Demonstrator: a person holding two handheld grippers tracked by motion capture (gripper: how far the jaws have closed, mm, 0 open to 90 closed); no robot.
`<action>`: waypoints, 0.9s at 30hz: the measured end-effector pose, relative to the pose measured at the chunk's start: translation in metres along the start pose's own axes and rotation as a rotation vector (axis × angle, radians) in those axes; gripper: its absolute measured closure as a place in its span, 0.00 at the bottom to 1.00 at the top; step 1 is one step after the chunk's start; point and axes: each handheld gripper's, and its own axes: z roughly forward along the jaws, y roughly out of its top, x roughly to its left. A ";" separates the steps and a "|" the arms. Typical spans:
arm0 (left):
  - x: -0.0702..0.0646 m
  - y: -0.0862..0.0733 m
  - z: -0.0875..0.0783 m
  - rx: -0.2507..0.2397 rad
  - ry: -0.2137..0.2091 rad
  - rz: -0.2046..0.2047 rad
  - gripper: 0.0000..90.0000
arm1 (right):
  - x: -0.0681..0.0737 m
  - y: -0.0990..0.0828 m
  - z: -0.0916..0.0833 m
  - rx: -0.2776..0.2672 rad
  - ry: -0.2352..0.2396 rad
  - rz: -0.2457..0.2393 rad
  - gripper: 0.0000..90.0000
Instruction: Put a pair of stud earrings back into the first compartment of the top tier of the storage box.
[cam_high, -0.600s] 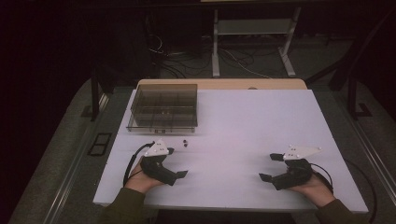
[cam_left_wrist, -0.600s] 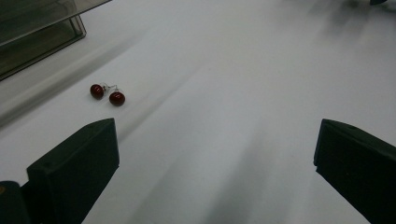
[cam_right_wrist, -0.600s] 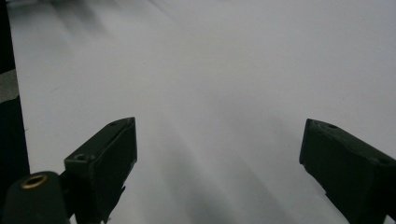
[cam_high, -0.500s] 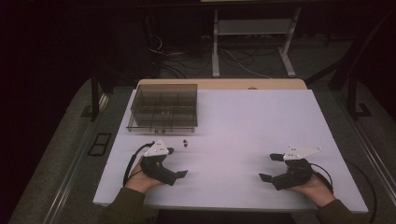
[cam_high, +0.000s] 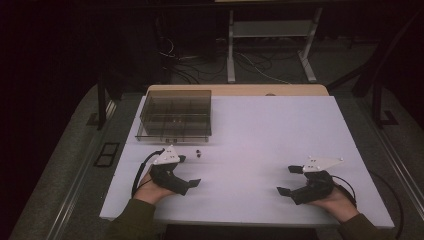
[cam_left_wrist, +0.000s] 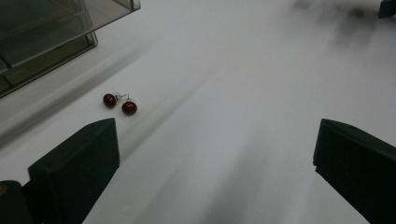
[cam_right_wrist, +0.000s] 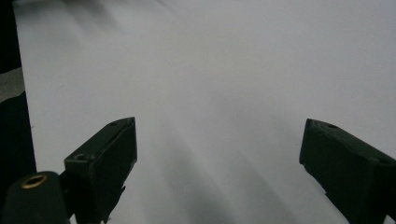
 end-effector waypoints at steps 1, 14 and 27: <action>0.001 0.000 0.000 -0.004 0.001 -0.004 0.01 | 0.000 0.000 0.000 0.000 -0.001 0.001 0.12; 0.011 0.008 0.007 -0.013 0.028 -0.006 0.07 | -0.001 0.000 0.000 -0.005 0.001 0.009 0.12; 0.018 0.014 0.016 -0.013 0.061 0.012 0.30 | -0.001 0.001 -0.001 -0.007 0.004 0.016 0.12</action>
